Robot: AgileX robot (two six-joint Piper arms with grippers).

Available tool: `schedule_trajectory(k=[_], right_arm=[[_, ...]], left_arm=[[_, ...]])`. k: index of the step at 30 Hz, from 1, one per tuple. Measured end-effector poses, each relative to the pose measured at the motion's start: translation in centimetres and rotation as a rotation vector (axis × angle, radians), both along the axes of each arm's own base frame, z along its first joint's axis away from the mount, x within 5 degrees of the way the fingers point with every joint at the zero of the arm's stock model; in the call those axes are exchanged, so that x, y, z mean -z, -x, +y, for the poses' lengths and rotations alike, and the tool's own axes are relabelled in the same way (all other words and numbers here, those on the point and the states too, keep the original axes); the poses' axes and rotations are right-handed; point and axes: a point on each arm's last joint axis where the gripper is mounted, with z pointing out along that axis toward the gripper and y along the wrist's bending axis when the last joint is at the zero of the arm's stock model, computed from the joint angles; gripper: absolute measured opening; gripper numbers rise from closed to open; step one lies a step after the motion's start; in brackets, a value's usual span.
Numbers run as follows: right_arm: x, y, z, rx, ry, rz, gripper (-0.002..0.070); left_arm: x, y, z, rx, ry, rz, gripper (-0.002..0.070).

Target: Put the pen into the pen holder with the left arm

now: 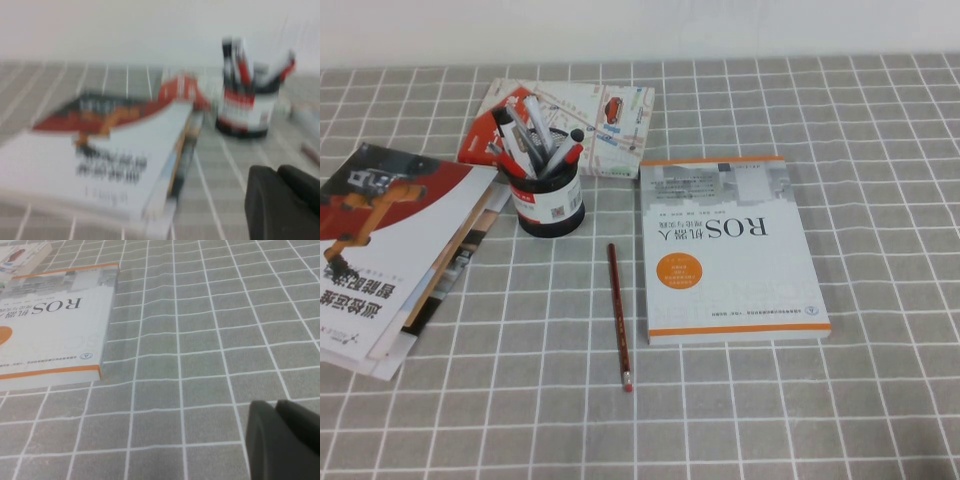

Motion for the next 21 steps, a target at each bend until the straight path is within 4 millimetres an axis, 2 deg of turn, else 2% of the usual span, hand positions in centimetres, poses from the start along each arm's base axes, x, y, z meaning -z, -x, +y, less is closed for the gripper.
schedule_trajectory(k=[7,21], right_arm=[[0.0,0.0,0.0,0.000,0.000,0.000,-0.0014],[0.0,0.0,0.0,0.000,0.000,0.000,-0.0014]], left_arm=[[1.7,0.4,-0.1,0.020,-0.043,0.187,0.0000],[1.9,0.4,-0.1,0.023,-0.050,0.206,0.0000]])
